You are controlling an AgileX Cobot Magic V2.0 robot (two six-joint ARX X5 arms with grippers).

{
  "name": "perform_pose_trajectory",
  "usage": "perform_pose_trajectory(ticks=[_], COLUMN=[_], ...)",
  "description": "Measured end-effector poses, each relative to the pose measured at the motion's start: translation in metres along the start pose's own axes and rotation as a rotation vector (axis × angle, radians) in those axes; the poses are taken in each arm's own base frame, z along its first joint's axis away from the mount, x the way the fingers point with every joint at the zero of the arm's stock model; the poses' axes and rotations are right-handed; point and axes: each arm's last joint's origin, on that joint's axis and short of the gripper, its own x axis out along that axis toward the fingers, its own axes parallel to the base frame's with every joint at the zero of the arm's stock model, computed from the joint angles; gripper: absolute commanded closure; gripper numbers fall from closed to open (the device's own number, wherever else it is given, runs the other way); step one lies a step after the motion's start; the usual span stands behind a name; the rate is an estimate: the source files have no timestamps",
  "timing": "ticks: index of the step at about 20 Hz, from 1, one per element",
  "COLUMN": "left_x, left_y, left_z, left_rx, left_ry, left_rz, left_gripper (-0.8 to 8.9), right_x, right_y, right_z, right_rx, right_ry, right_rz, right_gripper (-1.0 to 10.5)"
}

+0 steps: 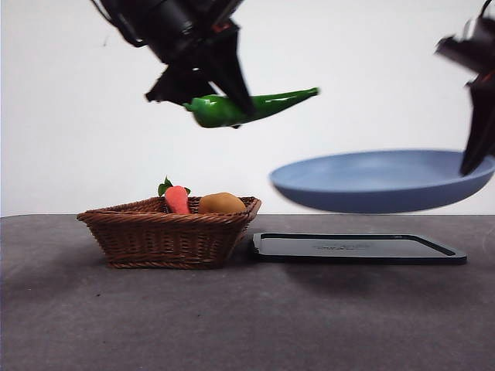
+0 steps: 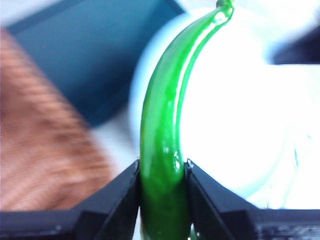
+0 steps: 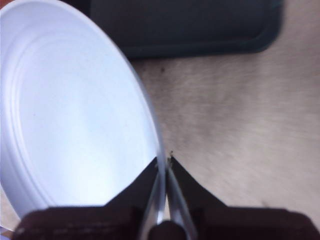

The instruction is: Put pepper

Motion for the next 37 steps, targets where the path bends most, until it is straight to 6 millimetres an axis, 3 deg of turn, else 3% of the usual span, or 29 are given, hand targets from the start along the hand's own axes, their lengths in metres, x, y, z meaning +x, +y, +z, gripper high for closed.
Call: perform_pose_trajectory(ticks=[6,13,17,21,24,30,34,37], left_x=[0.04,0.075,0.076,0.075,0.059,-0.011,-0.061,-0.092], left_y=[-0.043,-0.035,-0.037,-0.038,-0.044,-0.067,-0.079,-0.084], left_z=[-0.004,-0.012,-0.012,-0.012,-0.011,-0.007,-0.009,-0.013], left_rx=[0.143,0.15,0.156,0.156,0.158,0.189,0.209,0.214], left_ry=[0.075,0.155,0.154,0.161,0.152,0.021,-0.097,-0.165], left_rz=[0.116,0.155,0.152,0.151,0.15,0.15,0.157,0.168], left_gripper=[6.9,6.75,5.64,5.64,5.64,5.65,5.66,5.66], right_x=[0.019,0.02,0.02,0.02,0.02,0.016,0.01,0.021], right_y=[0.021,0.024,0.024,0.024,0.024,0.015,-0.005,-0.026], right_z=[0.002,0.0,0.0,-0.001,-0.001,0.002,0.014,0.037], right_rx=[-0.015,-0.005,-0.001,0.0,0.004,0.03,0.092,0.159], right_ry=[0.02,0.045,0.048,0.052,0.061,0.035,-0.043,-0.033], right_rz=[0.048,0.111,0.107,0.106,0.11,0.101,0.077,0.048], right_gripper=[9.4,9.4,9.4,9.4,9.4,9.4,9.4,9.4])
